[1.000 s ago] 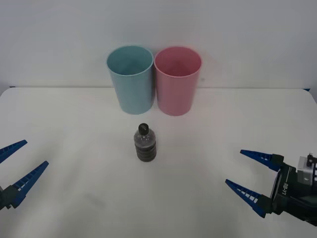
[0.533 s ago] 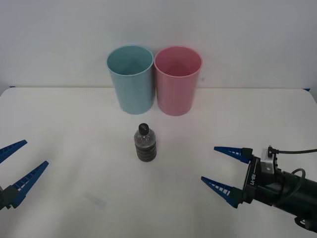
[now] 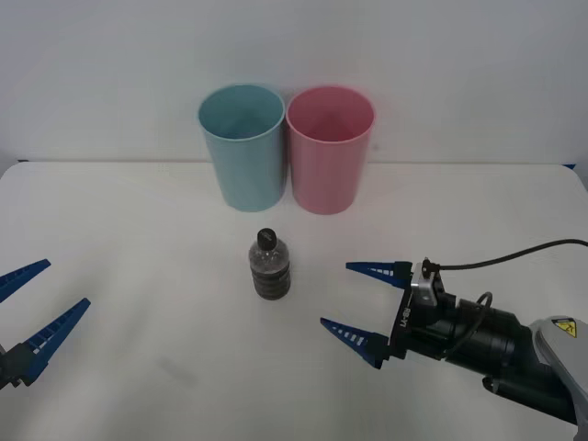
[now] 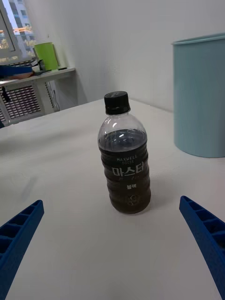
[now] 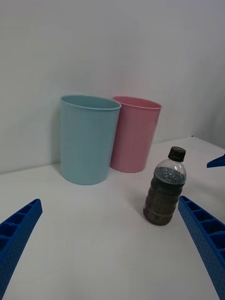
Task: Grasp the object on the table and drop it into the matching bin: aluminum can to the light blue bin, PET bottle to the pink bin.
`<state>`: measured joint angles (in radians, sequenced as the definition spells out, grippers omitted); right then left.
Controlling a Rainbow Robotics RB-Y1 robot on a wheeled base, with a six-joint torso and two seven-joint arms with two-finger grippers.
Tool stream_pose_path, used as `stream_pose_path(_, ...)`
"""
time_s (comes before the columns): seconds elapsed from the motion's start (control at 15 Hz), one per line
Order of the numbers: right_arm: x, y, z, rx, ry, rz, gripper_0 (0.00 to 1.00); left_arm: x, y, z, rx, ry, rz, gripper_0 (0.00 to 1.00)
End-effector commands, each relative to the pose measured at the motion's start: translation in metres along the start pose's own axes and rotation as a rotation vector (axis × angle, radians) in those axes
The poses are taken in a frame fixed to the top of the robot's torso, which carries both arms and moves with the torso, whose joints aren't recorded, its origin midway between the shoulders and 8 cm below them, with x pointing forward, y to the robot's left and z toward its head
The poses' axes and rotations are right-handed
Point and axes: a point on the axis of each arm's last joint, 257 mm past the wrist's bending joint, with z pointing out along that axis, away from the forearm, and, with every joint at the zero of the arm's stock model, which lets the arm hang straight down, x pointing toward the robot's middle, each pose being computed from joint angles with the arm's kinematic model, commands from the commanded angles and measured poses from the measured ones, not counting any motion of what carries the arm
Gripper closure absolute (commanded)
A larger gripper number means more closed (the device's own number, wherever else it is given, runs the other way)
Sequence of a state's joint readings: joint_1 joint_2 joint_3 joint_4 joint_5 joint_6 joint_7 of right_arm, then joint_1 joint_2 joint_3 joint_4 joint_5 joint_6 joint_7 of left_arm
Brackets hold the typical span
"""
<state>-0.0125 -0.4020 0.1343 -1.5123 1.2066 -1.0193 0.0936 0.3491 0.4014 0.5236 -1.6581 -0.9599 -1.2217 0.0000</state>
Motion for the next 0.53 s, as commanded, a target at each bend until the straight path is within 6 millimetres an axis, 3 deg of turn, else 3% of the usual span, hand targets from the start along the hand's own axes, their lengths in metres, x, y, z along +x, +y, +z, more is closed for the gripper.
stream_pose_path(0.07, 0.009, -0.008, 0.017, -0.020, 0.021, -0.007, 0.00, 0.000, 0.000, 0.000, 0.000, 0.000, 0.000, 0.00)
stream_pose_path(0.53, 0.025, -0.032, 0.066, -0.013, 0.043, -0.042, 0.00, 0.000, 0.000, 0.000, 0.000, 0.000, 0.000, 0.00)
